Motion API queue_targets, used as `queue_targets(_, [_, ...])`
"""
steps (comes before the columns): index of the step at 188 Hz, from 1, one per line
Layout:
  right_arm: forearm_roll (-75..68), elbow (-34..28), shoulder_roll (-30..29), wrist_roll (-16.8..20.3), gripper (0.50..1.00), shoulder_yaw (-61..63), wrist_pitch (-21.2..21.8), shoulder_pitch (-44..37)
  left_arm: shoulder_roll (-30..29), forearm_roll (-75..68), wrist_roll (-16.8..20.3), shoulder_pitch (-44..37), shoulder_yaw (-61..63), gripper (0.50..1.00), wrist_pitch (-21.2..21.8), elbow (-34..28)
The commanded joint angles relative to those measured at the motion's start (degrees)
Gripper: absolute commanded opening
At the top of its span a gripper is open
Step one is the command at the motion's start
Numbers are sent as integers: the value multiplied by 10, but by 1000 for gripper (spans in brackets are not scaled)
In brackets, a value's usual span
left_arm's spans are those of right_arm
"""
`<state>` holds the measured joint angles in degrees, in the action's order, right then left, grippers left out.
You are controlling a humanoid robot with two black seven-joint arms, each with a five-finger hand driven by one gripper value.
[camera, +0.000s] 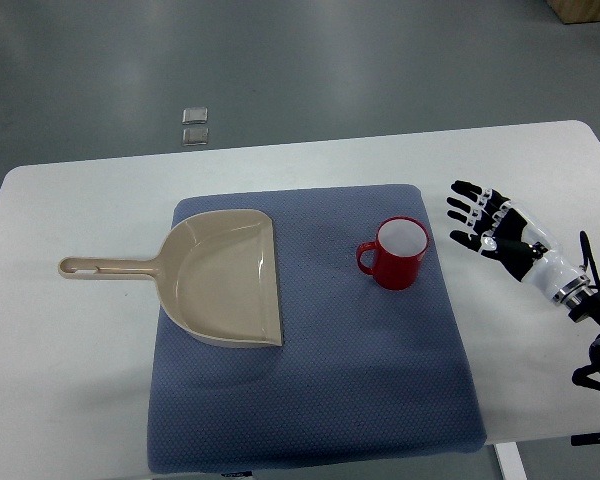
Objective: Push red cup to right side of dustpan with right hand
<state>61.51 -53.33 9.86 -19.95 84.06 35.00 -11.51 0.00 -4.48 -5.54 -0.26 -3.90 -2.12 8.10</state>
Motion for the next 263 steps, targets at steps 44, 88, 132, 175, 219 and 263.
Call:
queue_targets(44, [1, 8, 10, -1, 924, -19, 0, -5, 0, 1, 0, 1, -1, 1000, 0, -2])
queue_targets(88, [1, 8, 9, -1, 924, -20, 0, -5, 0, 0, 0, -4, 3, 1000, 0, -3])
queue_targets(132, [2, 8, 9, -9, 924, -27, 0, -7, 0, 0, 0, -4, 2, 1000, 1, -2])
queue_targets(175, [3, 8, 9, -21, 924, -54, 0, -16, 0, 0, 0, -4, 2, 1000, 0, -1])
queue_targets(219, [3, 8, 9, -25, 924, -60, 0, -17, 0, 0, 0, -4, 2, 1000, 0, -2])
queue_targets(263, [1, 8, 9, -25, 924, -60, 0, -16, 0, 0, 0, -4, 2, 1000, 0, -2])
